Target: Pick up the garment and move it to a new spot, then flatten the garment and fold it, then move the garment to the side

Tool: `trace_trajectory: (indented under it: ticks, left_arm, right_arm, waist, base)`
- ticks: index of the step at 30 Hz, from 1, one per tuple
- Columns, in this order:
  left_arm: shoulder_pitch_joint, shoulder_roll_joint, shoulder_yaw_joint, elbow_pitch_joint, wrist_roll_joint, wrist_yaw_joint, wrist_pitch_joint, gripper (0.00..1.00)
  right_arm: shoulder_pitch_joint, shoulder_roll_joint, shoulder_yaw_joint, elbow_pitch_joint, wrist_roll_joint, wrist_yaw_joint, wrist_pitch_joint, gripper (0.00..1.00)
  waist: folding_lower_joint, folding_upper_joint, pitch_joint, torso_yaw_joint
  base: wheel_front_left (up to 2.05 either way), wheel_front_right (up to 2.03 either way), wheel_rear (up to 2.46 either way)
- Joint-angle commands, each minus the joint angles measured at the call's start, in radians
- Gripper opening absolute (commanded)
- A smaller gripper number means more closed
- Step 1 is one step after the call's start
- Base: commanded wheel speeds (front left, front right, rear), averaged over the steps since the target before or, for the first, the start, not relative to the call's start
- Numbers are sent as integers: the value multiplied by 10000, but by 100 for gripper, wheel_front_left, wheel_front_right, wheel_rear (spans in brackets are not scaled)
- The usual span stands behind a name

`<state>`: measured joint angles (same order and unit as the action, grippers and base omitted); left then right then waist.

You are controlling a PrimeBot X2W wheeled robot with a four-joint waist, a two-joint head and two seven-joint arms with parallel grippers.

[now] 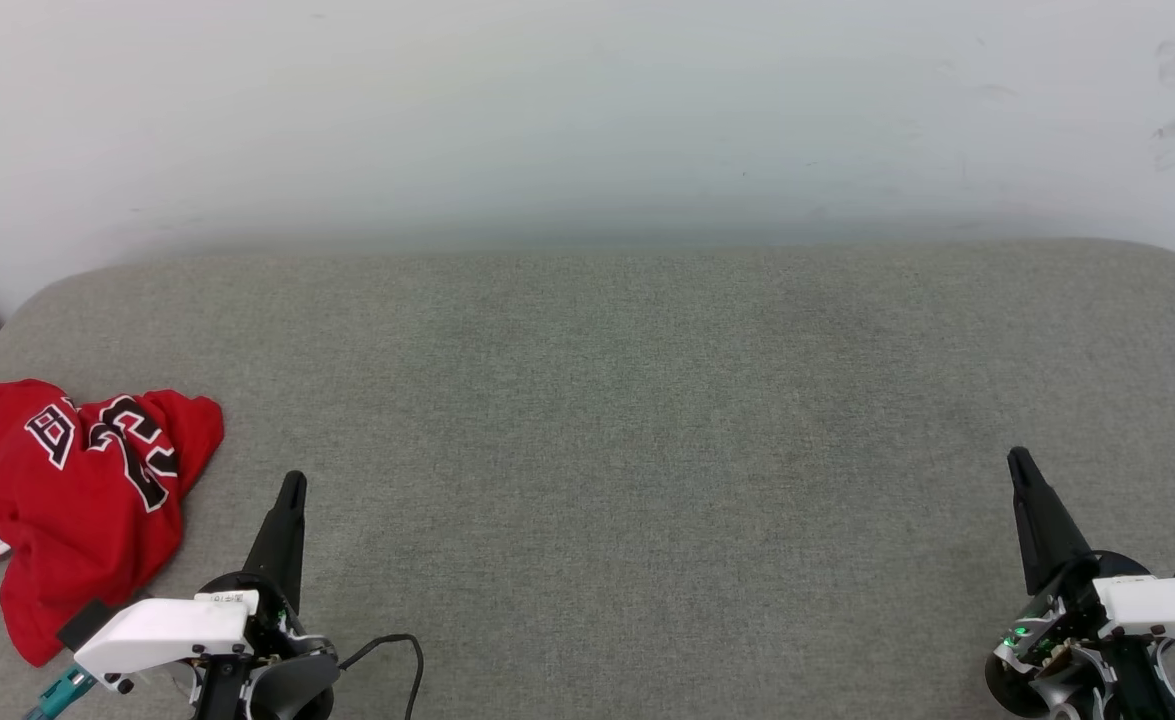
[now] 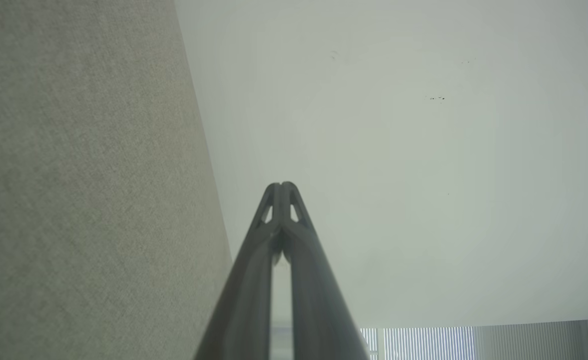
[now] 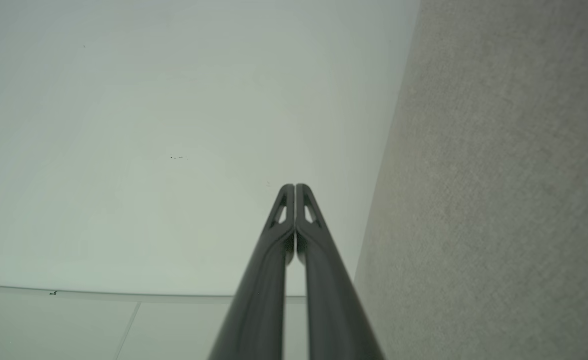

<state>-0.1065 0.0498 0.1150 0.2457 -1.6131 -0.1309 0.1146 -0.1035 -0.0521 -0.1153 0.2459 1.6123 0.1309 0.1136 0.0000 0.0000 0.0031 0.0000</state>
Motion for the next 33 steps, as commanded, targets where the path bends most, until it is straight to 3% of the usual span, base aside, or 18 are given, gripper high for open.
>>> trace_trajectory:
  ticks: [1,14,15,27,33]
  left_arm:
    - [-51,-18,21,-8,4,-34,20,0]
    - [-51,-18,20,-8,3,-34,20,0]
    - [11,-2,-12,34,0,0,-5,100]
    - [-156,-4,-770,-272,128,1,-575,100]
    - [-240,-3,-1023,-600,759,0,-852,100]
  right_arm:
    - [-108,44,10,8,9,-3,7,0]
    - [-108,44,11,8,10,-3,6,0]
    - [17,0,0,28,-2,0,-2,100]
    - [185,-3,166,-442,-46,0,-476,100]
    - [253,-147,361,-739,-542,0,-799,100]
  waist:
    - [0,0,0,0]
    - [0,0,0,0]
    - [0,0,0,0]
    - [0,0,17,8]
    - [0,0,23,31]
  base:
    - [0,0,0]
    - [0,0,0]
    - [0,0,0]
    - [0,0,0]
    - [0,0,0]
